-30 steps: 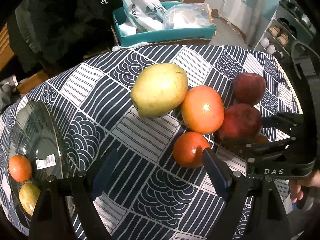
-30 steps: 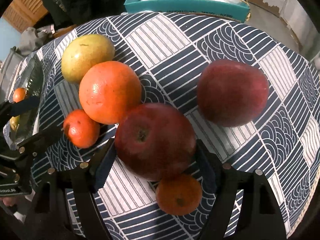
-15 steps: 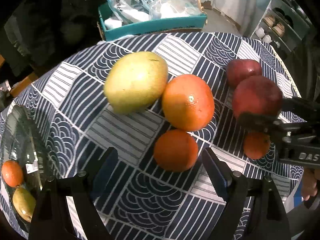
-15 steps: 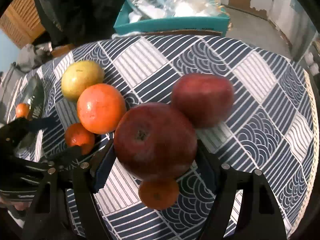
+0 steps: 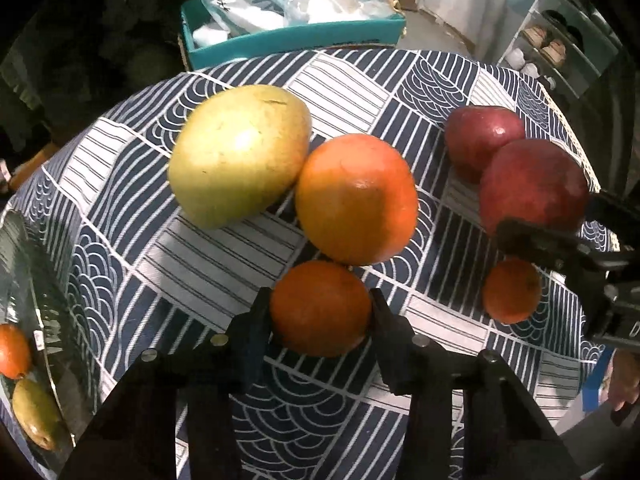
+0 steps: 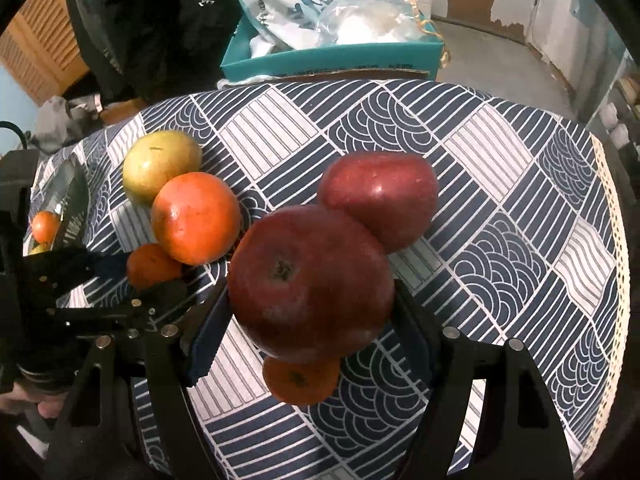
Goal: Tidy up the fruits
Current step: 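Close the right gripper on the red apple while the left gripper grasps the tangerine, then lift the red apple with the right gripper while the left gripper lifts the tangerine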
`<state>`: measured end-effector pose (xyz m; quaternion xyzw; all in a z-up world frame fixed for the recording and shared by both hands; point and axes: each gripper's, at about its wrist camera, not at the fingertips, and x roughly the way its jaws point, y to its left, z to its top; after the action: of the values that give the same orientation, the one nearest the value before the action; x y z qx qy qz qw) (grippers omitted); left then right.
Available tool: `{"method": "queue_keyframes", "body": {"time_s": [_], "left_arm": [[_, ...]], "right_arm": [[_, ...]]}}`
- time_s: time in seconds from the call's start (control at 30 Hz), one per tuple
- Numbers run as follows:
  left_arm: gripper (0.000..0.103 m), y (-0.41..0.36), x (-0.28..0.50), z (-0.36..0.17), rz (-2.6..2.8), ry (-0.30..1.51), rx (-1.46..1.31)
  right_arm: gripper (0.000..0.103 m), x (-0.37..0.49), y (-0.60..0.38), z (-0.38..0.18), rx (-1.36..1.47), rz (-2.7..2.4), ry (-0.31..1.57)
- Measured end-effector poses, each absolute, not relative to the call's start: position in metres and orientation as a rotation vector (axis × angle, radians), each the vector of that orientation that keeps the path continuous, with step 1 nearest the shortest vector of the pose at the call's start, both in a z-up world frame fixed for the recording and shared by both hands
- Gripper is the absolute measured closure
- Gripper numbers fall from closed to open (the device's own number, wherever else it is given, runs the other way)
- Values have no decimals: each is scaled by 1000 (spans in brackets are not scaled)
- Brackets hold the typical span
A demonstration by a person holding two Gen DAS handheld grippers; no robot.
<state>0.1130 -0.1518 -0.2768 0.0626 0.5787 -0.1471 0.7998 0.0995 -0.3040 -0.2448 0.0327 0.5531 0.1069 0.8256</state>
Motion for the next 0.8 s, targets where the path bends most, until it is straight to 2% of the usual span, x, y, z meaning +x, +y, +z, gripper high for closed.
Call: {"method": "queue_keyframes", "body": {"time_s": [0.43,0.8], "left_arm": [[57,-137,106,-237,-301,1165,103],[57,-130,94,-190,-304,1076,72]], "right_arm": [[26,98,-303,-220,33,188,1099],[26,87,-296,-176,17,199,995]]}}
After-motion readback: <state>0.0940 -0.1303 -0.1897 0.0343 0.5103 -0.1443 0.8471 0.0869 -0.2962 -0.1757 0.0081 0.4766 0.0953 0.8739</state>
